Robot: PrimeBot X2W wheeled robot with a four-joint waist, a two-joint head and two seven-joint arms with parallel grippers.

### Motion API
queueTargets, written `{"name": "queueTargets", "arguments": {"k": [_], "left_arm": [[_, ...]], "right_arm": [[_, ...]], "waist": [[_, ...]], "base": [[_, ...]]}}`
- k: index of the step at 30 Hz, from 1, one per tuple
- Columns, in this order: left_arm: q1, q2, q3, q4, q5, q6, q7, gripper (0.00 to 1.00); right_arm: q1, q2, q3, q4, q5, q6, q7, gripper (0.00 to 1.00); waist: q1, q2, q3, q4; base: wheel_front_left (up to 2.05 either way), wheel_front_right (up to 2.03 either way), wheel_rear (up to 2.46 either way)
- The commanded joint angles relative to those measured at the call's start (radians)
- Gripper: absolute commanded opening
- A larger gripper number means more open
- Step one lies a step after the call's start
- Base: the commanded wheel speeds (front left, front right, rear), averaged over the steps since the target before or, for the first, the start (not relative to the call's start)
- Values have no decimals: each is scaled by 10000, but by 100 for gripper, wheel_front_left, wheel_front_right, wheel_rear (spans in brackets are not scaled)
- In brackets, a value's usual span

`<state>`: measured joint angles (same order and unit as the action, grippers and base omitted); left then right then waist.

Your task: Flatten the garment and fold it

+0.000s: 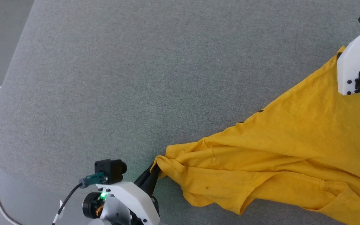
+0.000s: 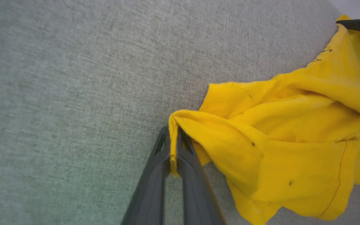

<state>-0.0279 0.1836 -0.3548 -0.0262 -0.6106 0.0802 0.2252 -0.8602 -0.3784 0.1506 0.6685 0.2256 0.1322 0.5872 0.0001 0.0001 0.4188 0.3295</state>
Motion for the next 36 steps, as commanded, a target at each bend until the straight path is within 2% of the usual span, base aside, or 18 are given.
{"name": "queueTargets", "arguments": {"k": [1,4,7,12,18,23,27,32,36], "left_arm": [[-112,-16,-5,126,-54,7,-34,0],[-105,25,11,183,-69,9,-47,0],[-63,108,56,180,-54,51,-57,0],[150,315,179,65,-25,190,-41,0],[484,565,432,-276,21,419,-156,0],[550,651,697,-546,124,590,-516,0],[449,694,951,-805,227,671,-967,0],[-82,771,1157,-1059,172,447,-1315,0],[-1071,924,1382,-1289,190,173,-1564,0]], "right_arm": [[226,-13,-127,152,-139,-15,47,0],[553,50,-454,-67,-387,-15,-536,0],[1122,234,-948,-472,-622,-15,-1667,0],[2477,898,-1834,-1371,-657,-15,-3718,0],[4337,1706,-2551,-2642,-396,-15,-5135,0],[5604,2316,-3212,-3700,-264,-15,-5506,0],[6712,2772,-3751,-4812,-198,-15,-5367,0],[7497,3007,-4022,-6313,-207,-15,-4755,0],[7416,2829,-4039,-7549,-423,-15,-3911,0]], "waist": [[-1,-1,-109,-72],[-1,-1,-346,-226],[-1,-1,-691,-435],[-1,-1,-1377,-937],[-1,-1,-2133,-1677],[-1,-1,-2482,-2057],[-1,-1,-2704,-2364],[-1,-1,-2856,-2671],[-1,-1,-2836,-2880]], "base": [[0,0,0],[0,0,0],[0,0,0],[0,0,0],[0,0,0],[0,0,0],[0,0,0],[0,0,0],[0,0,0]]}}
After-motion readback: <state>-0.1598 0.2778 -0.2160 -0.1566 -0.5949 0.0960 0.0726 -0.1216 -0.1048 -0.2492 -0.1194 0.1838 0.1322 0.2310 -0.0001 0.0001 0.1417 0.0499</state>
